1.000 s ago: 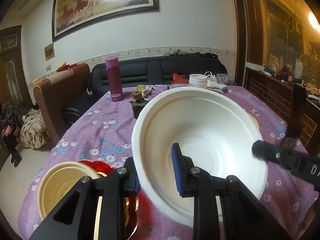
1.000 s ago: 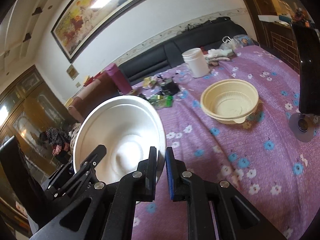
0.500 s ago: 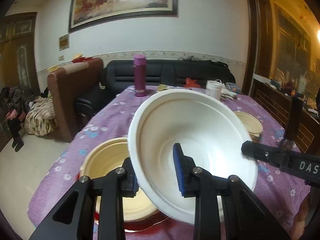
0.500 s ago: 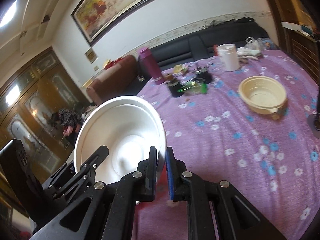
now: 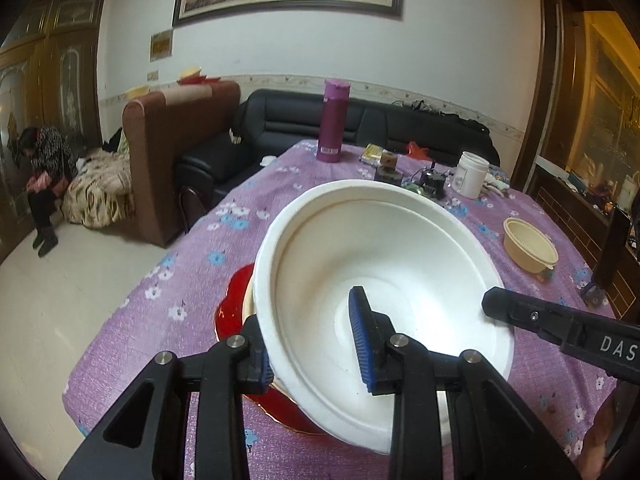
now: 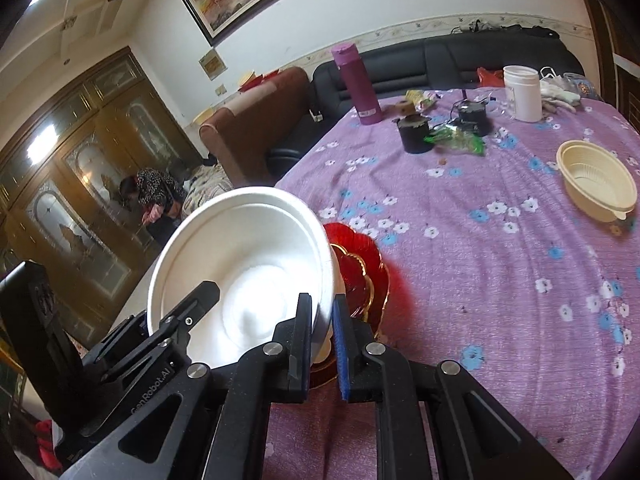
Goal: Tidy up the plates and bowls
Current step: 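Carry the white bowl with the right gripper toward the plate stack, then lower the white bowl onto the stacked plates and beige bowl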
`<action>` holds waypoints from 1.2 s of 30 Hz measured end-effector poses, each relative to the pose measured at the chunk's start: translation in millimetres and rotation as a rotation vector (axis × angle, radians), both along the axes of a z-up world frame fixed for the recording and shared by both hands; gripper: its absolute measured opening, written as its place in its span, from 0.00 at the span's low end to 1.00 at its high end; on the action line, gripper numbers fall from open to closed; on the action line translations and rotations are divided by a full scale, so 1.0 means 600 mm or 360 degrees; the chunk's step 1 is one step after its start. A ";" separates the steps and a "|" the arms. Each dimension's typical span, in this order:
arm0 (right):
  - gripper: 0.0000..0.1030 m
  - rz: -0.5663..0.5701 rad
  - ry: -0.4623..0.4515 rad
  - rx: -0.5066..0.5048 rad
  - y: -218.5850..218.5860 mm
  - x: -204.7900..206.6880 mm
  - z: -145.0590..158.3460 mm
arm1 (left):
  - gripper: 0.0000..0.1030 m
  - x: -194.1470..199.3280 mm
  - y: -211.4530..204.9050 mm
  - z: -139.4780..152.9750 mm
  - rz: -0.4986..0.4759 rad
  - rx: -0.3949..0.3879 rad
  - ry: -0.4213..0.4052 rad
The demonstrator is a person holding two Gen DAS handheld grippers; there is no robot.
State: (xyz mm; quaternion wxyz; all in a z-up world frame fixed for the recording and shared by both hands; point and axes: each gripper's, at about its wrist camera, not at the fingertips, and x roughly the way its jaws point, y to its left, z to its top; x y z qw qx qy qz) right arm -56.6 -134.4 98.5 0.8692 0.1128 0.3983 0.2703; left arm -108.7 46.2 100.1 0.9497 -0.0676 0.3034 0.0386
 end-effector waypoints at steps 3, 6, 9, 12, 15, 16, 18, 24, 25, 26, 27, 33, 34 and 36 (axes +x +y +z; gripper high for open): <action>0.13 -0.0001 0.0022 0.0003 0.002 0.006 -0.007 | 0.29 0.005 0.003 -0.005 0.0004 -0.0003 0.0004; 0.13 -0.0002 0.0025 -0.0010 0.004 0.012 -0.011 | 0.29 0.006 0.003 -0.010 0.0010 0.0000 0.0008; 0.13 0.0000 0.0033 -0.0013 0.007 0.013 -0.013 | 0.29 0.010 0.005 -0.013 0.0014 -0.0004 0.0015; 0.13 0.0005 0.0039 -0.0010 0.009 0.015 -0.016 | 0.29 0.011 0.006 -0.015 0.0027 0.0013 0.0013; 0.13 0.0015 0.0043 -0.0017 0.014 0.015 -0.018 | 0.29 0.012 0.007 -0.018 0.0040 0.0029 0.0012; 0.13 0.0017 0.0045 -0.0018 0.015 0.017 -0.019 | 0.29 0.014 0.007 -0.019 0.0041 0.0026 0.0014; 0.13 0.0020 0.0055 -0.0020 0.018 0.018 -0.023 | 0.29 0.016 0.009 -0.022 0.0046 0.0029 0.0018; 0.14 0.0021 0.0063 -0.0022 0.022 0.018 -0.025 | 0.29 0.023 0.012 -0.030 0.0049 0.0024 0.0036; 0.14 0.0020 0.0065 -0.0024 0.023 0.018 -0.026 | 0.29 0.024 0.012 -0.031 0.0049 0.0023 0.0039; 0.14 0.0020 0.0067 -0.0025 0.023 0.018 -0.027 | 0.29 0.025 0.013 -0.033 0.0050 0.0020 0.0041; 0.14 0.0020 0.0070 -0.0025 0.022 0.020 -0.028 | 0.29 0.025 0.014 -0.033 0.0051 0.0021 0.0042; 0.14 0.0018 0.0091 -0.0034 0.024 0.026 -0.039 | 0.29 0.028 0.015 -0.039 0.0054 0.0030 0.0052; 0.14 0.0018 0.0093 -0.0035 0.025 0.027 -0.040 | 0.29 0.029 0.015 -0.040 0.0055 0.0031 0.0051; 0.14 0.0017 0.0092 -0.0043 0.028 0.027 -0.041 | 0.29 0.029 0.015 -0.040 0.0054 0.0030 0.0051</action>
